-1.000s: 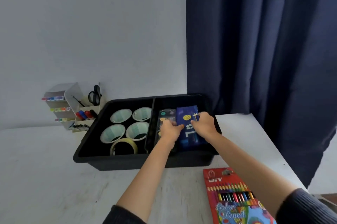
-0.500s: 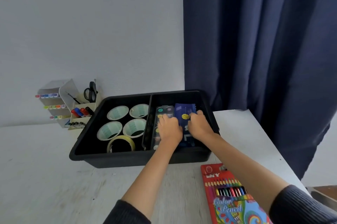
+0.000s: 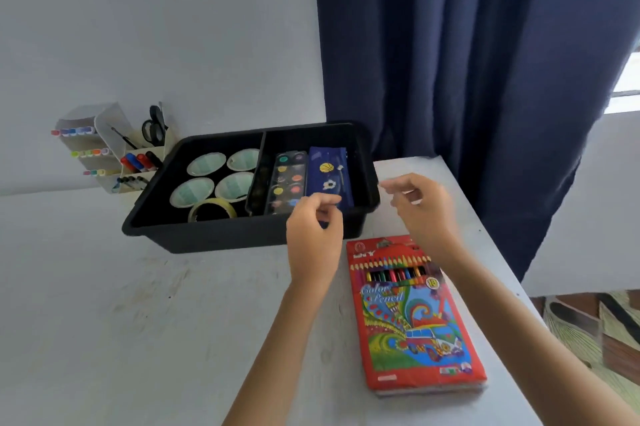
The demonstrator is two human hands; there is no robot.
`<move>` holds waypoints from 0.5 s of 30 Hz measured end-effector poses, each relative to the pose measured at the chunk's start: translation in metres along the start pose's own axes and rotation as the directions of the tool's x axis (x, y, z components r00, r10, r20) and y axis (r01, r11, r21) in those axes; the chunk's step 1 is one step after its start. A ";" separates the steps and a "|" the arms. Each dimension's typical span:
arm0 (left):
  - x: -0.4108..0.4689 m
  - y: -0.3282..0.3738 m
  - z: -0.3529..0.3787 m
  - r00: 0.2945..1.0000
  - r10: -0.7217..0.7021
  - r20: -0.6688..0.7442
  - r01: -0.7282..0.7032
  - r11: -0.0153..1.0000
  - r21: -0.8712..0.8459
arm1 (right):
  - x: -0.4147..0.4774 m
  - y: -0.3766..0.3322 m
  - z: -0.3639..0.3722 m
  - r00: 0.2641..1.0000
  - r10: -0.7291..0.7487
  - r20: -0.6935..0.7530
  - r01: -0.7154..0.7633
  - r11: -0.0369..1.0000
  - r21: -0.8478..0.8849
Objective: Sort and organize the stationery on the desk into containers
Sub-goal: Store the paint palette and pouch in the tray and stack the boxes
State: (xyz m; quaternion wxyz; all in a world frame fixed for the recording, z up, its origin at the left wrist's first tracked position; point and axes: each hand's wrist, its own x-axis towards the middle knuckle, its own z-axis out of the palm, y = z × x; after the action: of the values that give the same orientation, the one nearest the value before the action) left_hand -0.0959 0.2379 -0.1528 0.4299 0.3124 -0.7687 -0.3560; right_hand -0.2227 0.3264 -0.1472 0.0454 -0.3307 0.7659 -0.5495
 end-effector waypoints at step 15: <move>-0.125 -0.016 0.029 0.865 -0.477 0.155 0.494 0.863 -0.107 | -0.132 0.081 -0.035 0.949 0.314 -0.017 -0.314 0.949 -0.029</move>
State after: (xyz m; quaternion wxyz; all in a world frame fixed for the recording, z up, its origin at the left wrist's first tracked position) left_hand -0.0645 0.3354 -0.2314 0.2993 0.4418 -0.6626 -0.5256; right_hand -0.1720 0.4423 -0.2426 0.1223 -0.2019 0.8175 -0.5254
